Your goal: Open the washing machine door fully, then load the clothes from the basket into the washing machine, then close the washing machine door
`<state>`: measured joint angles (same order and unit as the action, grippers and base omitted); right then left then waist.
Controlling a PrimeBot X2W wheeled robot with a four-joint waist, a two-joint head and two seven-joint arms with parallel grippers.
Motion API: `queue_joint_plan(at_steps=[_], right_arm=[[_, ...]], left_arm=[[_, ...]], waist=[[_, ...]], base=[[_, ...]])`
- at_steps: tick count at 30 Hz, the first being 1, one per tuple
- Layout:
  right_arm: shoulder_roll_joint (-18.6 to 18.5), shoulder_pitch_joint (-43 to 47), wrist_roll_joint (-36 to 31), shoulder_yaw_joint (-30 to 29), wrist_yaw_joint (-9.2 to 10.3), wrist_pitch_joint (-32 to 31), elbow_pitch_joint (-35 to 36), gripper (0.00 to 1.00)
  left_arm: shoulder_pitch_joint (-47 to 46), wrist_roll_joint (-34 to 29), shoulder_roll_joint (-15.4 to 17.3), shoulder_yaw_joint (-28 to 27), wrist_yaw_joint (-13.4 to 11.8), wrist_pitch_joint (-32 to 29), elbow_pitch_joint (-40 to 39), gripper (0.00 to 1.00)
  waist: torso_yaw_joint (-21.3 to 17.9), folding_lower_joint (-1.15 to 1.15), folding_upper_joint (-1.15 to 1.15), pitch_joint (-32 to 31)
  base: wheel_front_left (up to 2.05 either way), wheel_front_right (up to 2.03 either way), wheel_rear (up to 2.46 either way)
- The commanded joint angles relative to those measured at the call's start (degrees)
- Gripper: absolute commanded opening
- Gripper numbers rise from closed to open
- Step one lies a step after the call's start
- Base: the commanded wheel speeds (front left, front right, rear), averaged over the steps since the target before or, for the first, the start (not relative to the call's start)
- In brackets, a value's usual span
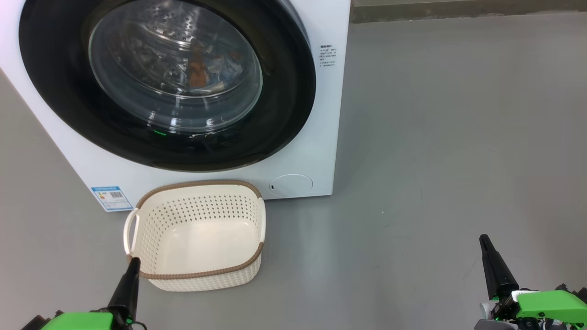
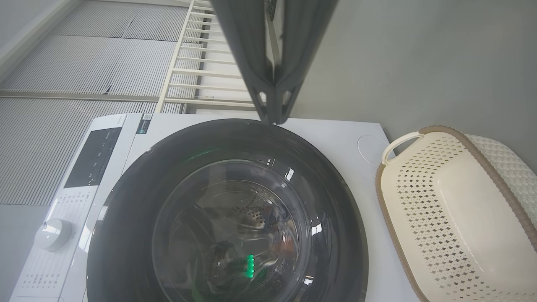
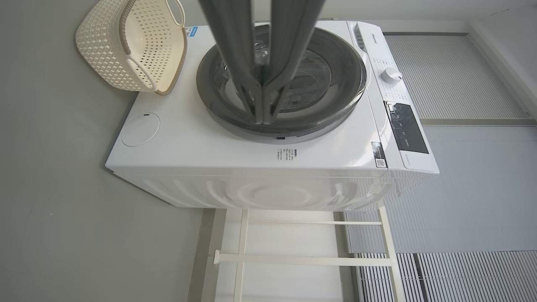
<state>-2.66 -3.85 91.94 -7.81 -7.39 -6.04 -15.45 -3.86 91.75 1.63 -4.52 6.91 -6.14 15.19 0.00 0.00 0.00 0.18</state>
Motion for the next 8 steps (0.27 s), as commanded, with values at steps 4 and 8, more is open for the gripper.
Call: queue_joint_plan(at_steps=[4,8], right_arm=[[-0.2,-2.3,0.2,1.2,-0.1,-0.5,1.4,0.0],[-0.2,-2.3,0.2,1.2,-0.1,-0.5,1.4,0.0]], left_arm=[[-2.3,0.4,1.2,-2.0,0.6,-0.3,-1.1,0.0],[-2.3,0.4,1.2,-2.0,0.6,-0.3,-1.1,0.0]], waist=[[0.0,0.0,0.0,0.0],[0.0,0.0,0.0,0.0]], base=[[0.0,0.0,0.0],[0.0,0.0,0.0]])
